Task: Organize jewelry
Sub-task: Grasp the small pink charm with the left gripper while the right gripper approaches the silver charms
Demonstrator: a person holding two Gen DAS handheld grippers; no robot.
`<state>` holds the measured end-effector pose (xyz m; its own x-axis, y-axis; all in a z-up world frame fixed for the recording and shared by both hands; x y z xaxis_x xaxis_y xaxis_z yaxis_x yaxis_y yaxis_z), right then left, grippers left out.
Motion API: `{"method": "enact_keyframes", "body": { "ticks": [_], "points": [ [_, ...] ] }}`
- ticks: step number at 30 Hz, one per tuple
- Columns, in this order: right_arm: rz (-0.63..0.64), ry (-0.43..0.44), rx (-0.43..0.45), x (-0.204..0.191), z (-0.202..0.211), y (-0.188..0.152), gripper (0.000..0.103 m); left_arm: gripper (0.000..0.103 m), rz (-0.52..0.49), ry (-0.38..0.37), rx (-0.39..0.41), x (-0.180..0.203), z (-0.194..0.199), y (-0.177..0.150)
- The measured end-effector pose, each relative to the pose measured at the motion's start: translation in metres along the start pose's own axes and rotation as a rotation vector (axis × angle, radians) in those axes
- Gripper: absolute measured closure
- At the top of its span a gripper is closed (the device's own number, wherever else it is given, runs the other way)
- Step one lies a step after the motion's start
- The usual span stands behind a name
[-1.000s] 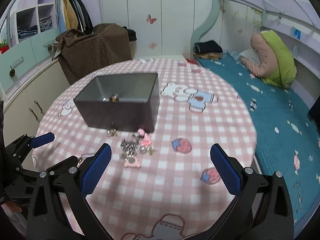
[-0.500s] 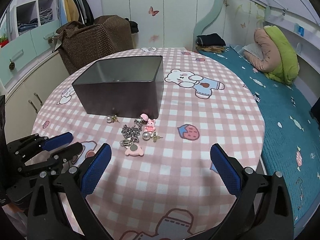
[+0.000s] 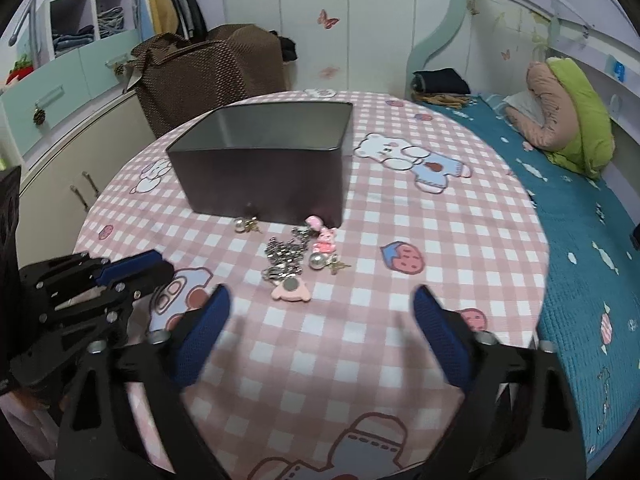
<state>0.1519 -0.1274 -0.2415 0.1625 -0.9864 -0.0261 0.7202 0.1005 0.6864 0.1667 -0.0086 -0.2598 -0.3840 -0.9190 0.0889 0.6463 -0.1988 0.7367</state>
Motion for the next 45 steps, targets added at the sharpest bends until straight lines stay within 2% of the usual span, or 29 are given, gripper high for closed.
{"method": "enact_keyframes", "body": {
  "ticks": [3,10,11,13,15,22,29,45],
  "points": [
    [0.025,0.009,-0.006,-0.007,-0.004,0.000,0.037,0.089,0.018,0.001,0.012,-0.003,0.002,0.005],
    [0.046,0.014,-0.046,-0.012,-0.024,-0.003,0.055,0.089,0.034,0.001,0.028,-0.006,0.002,0.012],
    [0.065,0.006,-0.035,-0.014,-0.023,-0.004,0.061,0.089,0.038,0.004,0.031,-0.007,0.002,0.013],
    [0.095,-0.006,-0.033,-0.016,-0.024,-0.004,0.067,0.089,0.044,0.005,0.037,-0.008,0.002,0.015],
    [0.086,0.007,-0.034,-0.014,-0.024,-0.004,0.080,0.089,0.046,0.003,0.041,-0.009,0.002,0.016],
    [0.081,0.028,-0.038,-0.013,-0.020,-0.003,0.080,0.089,0.052,0.006,0.059,-0.008,0.006,0.020],
    [0.069,0.021,-0.004,-0.008,-0.008,0.008,0.080,0.089,0.076,0.023,0.073,-0.014,0.011,0.026],
    [0.056,-0.003,0.134,0.004,0.024,0.056,0.080,0.089,0.051,0.020,0.164,-0.007,0.029,0.064]
  ]
}}
Point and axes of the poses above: each gripper's, at about its wrist camera, not at the fingertips, and z roughly against the way its jaws point, x to its right, y to its top, the point moved 8 cm from there along -z, roughly the way its jaws point, and after that the axes turned 3 degrees about -y, right-handed, at the moved point
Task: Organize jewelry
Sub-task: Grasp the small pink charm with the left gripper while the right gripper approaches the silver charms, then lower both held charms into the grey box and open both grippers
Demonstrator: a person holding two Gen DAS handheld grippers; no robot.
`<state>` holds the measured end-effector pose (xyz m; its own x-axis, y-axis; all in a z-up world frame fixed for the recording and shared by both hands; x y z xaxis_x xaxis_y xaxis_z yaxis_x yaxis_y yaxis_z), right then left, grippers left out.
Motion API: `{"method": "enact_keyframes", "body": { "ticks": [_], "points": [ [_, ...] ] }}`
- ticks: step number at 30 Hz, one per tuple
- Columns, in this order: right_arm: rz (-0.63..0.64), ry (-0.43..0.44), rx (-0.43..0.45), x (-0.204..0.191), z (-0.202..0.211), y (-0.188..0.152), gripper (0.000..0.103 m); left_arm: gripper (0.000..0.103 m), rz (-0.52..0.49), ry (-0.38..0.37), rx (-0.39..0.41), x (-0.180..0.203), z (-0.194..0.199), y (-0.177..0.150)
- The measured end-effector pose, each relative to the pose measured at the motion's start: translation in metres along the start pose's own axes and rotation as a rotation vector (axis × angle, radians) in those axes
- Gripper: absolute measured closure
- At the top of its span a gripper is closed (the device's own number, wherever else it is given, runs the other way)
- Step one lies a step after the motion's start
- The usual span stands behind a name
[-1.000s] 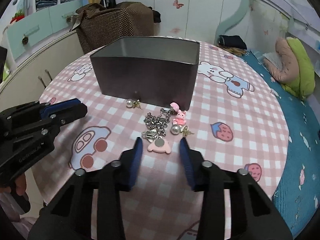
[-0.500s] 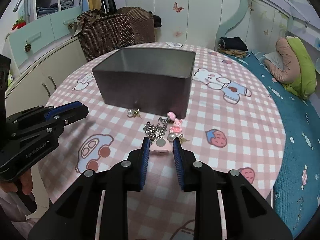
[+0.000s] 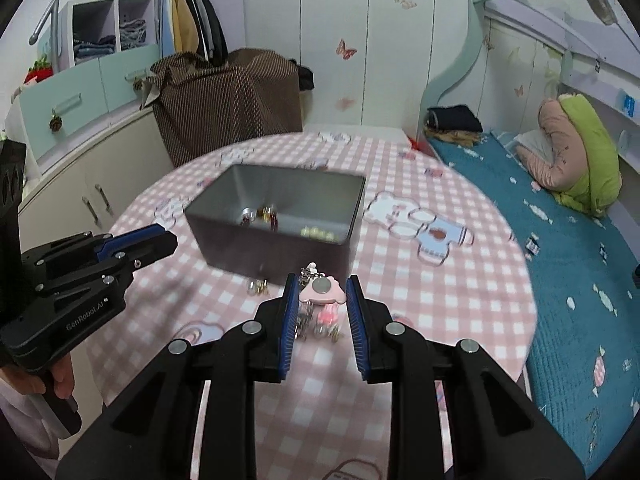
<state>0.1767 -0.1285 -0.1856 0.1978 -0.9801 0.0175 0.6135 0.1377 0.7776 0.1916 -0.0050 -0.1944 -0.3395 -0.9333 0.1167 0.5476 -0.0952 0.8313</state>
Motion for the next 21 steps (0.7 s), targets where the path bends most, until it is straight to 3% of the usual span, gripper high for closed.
{"method": "enact_keyframes", "body": {
  "ticks": [10,21],
  "points": [
    [-0.007,0.002,0.070,0.005,-0.003,0.033,0.080,0.089,-0.011,-0.022,0.058,0.012,-0.005,0.033],
    [0.003,0.036,0.033,-0.005,-0.033,0.040,0.080,0.089,-0.001,-0.029,0.042,0.009,-0.032,0.046]
  ]
}}
Point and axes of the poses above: each gripper's, at about its wrist camera, not at the fingertips, and z roughly against the way its jaws point, x to its right, y to its top, the point moved 8 cm from there along -z, roughly the way its jaws point, and after that the axes turned 3 degrees about -y, right-handed, at the moved point
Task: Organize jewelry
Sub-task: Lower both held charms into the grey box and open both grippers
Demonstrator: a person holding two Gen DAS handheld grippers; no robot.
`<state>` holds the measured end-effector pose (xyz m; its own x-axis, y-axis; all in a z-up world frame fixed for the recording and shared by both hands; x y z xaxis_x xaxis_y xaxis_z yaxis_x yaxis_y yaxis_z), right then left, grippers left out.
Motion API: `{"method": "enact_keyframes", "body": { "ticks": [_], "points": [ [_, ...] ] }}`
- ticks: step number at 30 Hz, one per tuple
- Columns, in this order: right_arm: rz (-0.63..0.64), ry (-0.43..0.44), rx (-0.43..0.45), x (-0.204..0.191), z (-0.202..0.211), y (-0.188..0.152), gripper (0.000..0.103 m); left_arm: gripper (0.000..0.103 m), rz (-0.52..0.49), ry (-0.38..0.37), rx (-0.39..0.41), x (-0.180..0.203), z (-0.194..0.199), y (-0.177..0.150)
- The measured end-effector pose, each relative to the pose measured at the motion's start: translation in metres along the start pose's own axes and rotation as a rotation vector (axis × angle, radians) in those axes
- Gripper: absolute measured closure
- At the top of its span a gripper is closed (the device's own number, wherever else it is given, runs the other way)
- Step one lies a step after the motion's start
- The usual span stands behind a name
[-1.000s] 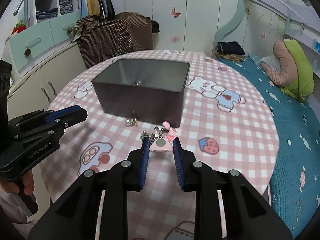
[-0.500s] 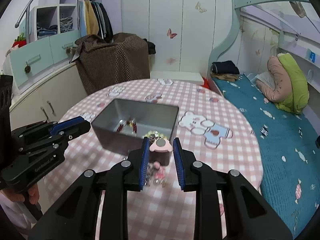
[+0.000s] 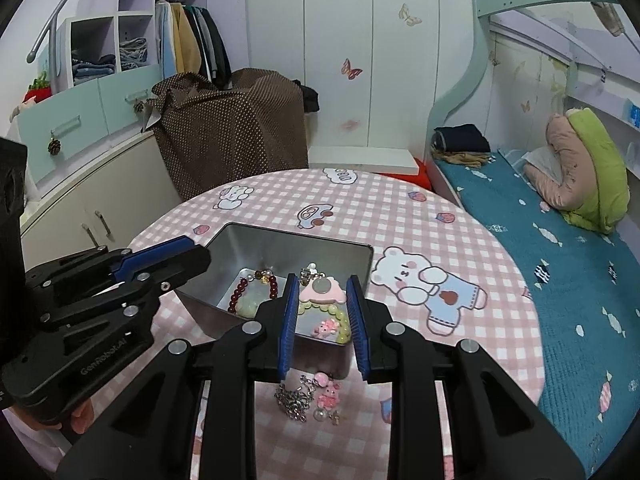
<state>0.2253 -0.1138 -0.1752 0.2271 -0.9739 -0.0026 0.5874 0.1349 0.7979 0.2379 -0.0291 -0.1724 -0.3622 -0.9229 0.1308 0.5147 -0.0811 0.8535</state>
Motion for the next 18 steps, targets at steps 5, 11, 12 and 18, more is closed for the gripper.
{"method": "enact_keyframes", "body": {
  "ticks": [5,11,12,18],
  "points": [
    [-0.004,0.010,-0.018,0.002,-0.008,-0.002,0.080,0.088,0.005,0.006,-0.015,-0.003,-0.011,0.000],
    [-0.050,-0.013,0.002,0.014,-0.004,0.002,0.037,0.054,0.010,0.047,-0.020,-0.007,-0.012,0.001],
    [-0.055,-0.034,0.010,0.018,-0.002,0.003,0.034,0.048,0.019,0.072,-0.009,-0.011,-0.010,0.003],
    [-0.075,-0.060,0.013,0.028,0.003,0.002,0.030,0.037,0.031,0.086,-0.005,-0.017,-0.006,0.003]
  ]
}}
Point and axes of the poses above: each gripper's, at about its wrist camera, not at the fingertips, and z roughly against the way its jaws point, x to its right, y to its top, the point moved 8 cm from there along -z, roughly the way its jaws point, and after that the axes turned 3 degrees about -y, right-handed, at the moved point
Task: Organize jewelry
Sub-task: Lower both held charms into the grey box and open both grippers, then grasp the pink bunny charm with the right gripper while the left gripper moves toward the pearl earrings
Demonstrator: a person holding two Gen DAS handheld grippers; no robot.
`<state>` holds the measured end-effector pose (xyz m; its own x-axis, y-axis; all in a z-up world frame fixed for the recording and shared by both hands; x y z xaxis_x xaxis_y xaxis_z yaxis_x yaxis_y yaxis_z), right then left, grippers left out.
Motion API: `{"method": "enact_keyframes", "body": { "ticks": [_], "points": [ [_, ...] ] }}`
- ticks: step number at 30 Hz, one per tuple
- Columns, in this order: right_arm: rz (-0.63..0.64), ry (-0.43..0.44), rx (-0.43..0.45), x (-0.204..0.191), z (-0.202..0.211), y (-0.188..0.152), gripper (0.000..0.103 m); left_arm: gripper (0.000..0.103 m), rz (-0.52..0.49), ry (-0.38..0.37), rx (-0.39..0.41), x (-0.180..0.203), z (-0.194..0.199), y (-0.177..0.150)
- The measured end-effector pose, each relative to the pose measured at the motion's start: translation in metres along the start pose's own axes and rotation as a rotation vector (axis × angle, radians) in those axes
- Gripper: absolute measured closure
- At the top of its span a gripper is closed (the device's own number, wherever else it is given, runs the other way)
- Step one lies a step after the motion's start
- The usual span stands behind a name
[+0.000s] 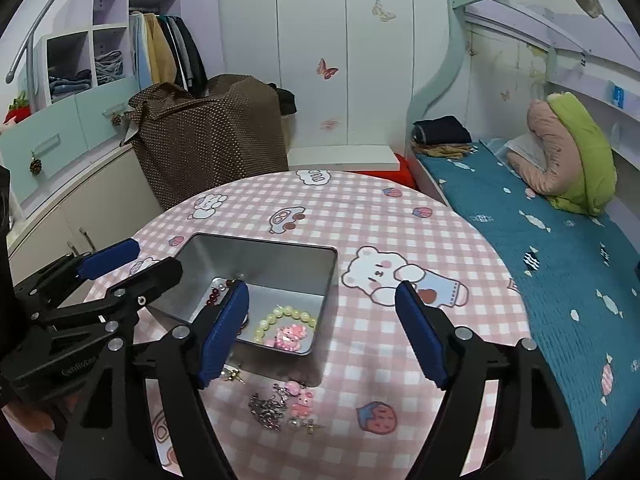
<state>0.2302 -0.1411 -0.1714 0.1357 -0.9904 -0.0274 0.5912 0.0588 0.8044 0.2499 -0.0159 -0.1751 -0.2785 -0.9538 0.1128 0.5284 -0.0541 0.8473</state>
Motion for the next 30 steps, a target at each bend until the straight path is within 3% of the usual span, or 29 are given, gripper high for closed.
{"method": "enact_keyframes", "body": {
  "ticks": [17,23,30],
  "points": [
    [0.010,-0.007,0.015,0.000,0.010,-0.002,0.030,0.032,-0.008,0.011,-0.010,0.004,0.006,-0.003],
    [-0.014,-0.045,0.009,0.014,0.014,-0.006,0.023,0.028,-0.009,0.012,-0.013,0.004,0.011,-0.006],
    [-0.022,-0.063,-0.019,0.028,0.016,-0.022,0.022,0.023,-0.014,0.010,-0.024,0.006,0.018,-0.015]
  ]
}}
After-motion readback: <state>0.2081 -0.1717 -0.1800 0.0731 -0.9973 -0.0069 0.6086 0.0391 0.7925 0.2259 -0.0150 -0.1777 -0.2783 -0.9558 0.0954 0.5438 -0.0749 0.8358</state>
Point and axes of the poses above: each gripper's, at about its wrist camera, not at the fingertips, and z roughly against the way its jaws point, x to its right, y to its top, the point moved 8 cm from there along -z, roughly the way its jaws point, and after that the axes turned 3 degrees about -y, right-handed, at the moved point
